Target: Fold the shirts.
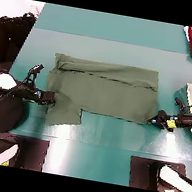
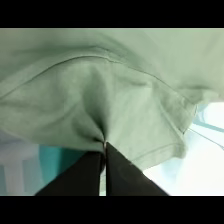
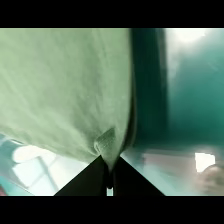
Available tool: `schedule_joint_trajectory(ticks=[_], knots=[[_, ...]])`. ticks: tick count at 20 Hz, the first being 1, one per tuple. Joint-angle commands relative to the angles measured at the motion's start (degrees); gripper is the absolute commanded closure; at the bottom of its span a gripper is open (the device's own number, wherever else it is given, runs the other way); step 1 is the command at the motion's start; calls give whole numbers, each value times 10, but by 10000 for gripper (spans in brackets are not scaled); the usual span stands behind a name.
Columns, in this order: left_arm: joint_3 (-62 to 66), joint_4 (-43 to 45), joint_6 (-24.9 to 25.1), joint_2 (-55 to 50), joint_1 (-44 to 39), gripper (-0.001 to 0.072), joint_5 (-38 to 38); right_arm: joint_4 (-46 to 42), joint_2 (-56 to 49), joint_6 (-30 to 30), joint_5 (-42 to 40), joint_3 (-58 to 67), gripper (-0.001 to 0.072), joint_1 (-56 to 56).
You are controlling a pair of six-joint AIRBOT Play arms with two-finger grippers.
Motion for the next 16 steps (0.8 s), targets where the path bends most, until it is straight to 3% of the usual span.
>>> schedule_joint_trajectory(ticks=[1,5,7,9,11,16], knots=[[3,44,-17,48,1,687,-45,-71,47,0,33,3,692,14],[3,65,-46,174,-1,686,-176,-165,177,3,139,3,692,-24],[3,30,-63,220,-1,686,-245,-175,248,5,185,3,693,-57],[5,-36,-62,239,-1,685,-286,-173,295,50,203,3,693,-73],[20,-53,-60,231,-1,685,-264,-152,313,60,189,3,693,-56],[111,33,-35,105,-1,685,-136,-140,245,85,135,72,693,30]])
